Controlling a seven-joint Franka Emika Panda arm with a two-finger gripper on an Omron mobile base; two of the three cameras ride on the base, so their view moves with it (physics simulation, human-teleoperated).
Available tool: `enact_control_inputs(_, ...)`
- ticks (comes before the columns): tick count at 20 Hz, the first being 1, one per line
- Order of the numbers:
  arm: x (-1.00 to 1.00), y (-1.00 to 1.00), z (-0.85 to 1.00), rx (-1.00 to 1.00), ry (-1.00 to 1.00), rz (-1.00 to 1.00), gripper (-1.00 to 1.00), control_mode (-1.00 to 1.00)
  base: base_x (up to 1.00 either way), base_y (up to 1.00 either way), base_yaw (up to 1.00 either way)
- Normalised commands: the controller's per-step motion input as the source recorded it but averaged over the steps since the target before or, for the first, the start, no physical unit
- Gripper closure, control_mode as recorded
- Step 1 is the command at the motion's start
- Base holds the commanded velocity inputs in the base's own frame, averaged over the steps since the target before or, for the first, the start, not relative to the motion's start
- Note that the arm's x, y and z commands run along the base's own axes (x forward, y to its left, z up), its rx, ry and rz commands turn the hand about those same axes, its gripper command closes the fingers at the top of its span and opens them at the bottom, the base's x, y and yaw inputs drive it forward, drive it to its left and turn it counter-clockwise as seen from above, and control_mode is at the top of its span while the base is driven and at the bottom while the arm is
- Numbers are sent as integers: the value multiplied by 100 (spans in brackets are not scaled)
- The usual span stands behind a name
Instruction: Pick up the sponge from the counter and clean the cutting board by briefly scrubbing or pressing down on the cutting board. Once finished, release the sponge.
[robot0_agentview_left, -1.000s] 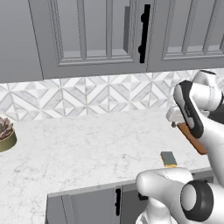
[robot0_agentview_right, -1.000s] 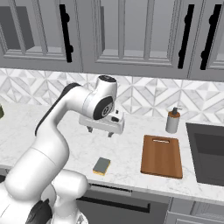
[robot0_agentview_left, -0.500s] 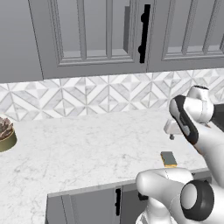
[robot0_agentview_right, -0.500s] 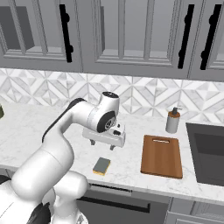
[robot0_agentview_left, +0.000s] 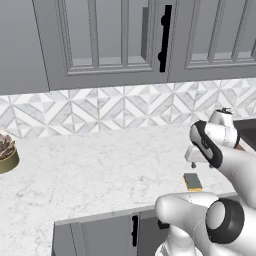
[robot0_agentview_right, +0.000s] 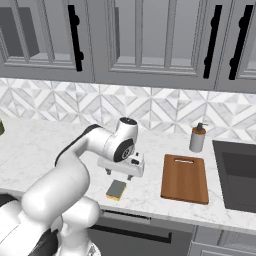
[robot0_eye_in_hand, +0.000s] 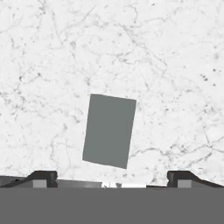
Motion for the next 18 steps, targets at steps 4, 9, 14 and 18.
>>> enact_control_inputs(4,2,0,-39,0,0,0,-100,-100,0,0,0)
enact_control_inputs(9,0,2,-41,-1,1,0,-100,-100,0,0,0)
enact_control_inputs(14,0,6,-29,-1,4,0,-100,-100,0,0,0)
enact_control_inputs(18,0,7,-26,-1,4,0,-100,-100,0,0,0)
